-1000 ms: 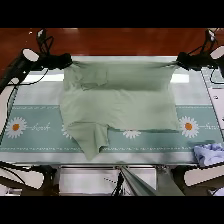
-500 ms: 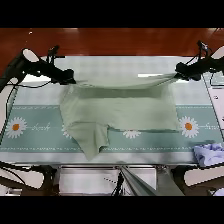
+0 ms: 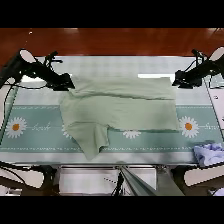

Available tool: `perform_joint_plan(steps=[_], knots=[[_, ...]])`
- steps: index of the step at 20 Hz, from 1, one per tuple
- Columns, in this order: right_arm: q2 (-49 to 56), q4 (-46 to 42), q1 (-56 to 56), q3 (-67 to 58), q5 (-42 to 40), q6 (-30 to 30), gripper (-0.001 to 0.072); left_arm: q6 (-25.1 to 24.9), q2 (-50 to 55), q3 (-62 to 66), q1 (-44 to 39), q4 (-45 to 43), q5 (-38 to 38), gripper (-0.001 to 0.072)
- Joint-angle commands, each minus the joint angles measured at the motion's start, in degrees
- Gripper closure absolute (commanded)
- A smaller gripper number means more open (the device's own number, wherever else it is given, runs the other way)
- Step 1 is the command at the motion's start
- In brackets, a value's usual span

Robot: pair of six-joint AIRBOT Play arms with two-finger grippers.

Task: Fold the shirts.

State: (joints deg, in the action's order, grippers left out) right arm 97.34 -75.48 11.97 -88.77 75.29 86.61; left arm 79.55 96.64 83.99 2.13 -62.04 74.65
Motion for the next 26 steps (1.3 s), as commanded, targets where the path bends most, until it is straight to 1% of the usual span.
perform_joint_plan(steps=[1,2,3,4,5,6,8,9,10,12,14,16,19,22,24,25,26], knots=[[-1.1,-11.6,0.7,0.0,8.9,-1.9,0.0276,0.2,-2.2,0.0,2.6,-1.0,8.5,0.0234],[-1.6,-17.9,1.0,0.0,12.7,-2.2,0.0273,0.2,-3.8,-0.4,3.8,-1.7,10.1,0.0234],[-2.6,-19.6,2.0,1.0,14.1,-1.7,0.0271,0.2,-5.9,-2.0,5.0,-1.9,10.4,0.0235],[-4.3,-17.3,3.6,3.4,13.2,-1.9,0.0270,0.1,-8.5,-5.3,6.1,-1.9,10.2,0.0232],[-6.6,-15.2,4.9,7.0,11.7,-2.8,0.0256,-0.9,-11.7,-10.4,7.1,-1.9,9.6,0.0172],[-8.9,-13.1,6.1,11.1,9.5,-4.0,0.0213,-2.4,-15.0,-16.3,8.0,-1.9,8.5,0.0110],[-13.8,-5.2,8.9,19.0,4.7,-8.2,0.0211,-4.2,-22.2,-30.0,10.2,-0.8,4.3,0.0105],[-16.0,-1.4,10.0,21.9,2.6,-10.0,0.0211,-5.2,-25.3,-35.6,11.2,1.3,2.6,0.0105],[-18.1,1.7,11.0,24.3,0.4,-11.5,0.0211,-7.2,-27.9,-40.8,12.3,4.2,1.3,0.0105],[-20.9,5.9,12.1,26.0,-2.3,-13.6,0.0211,-9.4,-30.8,-47.6,13.3,7.6,0.3,0.0105],[-22.8,8.2,12.3,26.0,-4.6,-13.9,0.0212,-9.9,-30.9,-51.1,12.8,8.5,-0.3,0.0105],[-24.1,10.2,12.2,26.0,-6.1,-13.9,0.0213,-9.9,-30.8,-53.3,11.6,9.2,-2.5,0.0105],[-24.6,10.7,12.2,26.0,-5.9,-13.9,0.0213,-9.9,-29.8,-54.0,8.6,10.1,-4.8,0.0105],[-24.6,10.7,12.2,26.0,-5.6,-13.6,0.0213,-9.8,-27.7,-54.0,5.1,12.7,-9.6,0.0111],[-24.6,10.7,12.2,26.0,-4.7,-13.4,0.0213,-9.4,-25.6,-54.0,2.8,15.2,-13.0,0.0130],[-24.6,10.7,12.2,26.0,-4.5,-13.4,0.0213,-9.5,-24.4,-54.0,1.9,16.4,-13.9,0.0203],[-24.6,10.7,12.2,26.0,-4.4,-13.3,0.0214,-10.2,-23.0,-54.0,1.4,17.4,-14.1,0.0426]])
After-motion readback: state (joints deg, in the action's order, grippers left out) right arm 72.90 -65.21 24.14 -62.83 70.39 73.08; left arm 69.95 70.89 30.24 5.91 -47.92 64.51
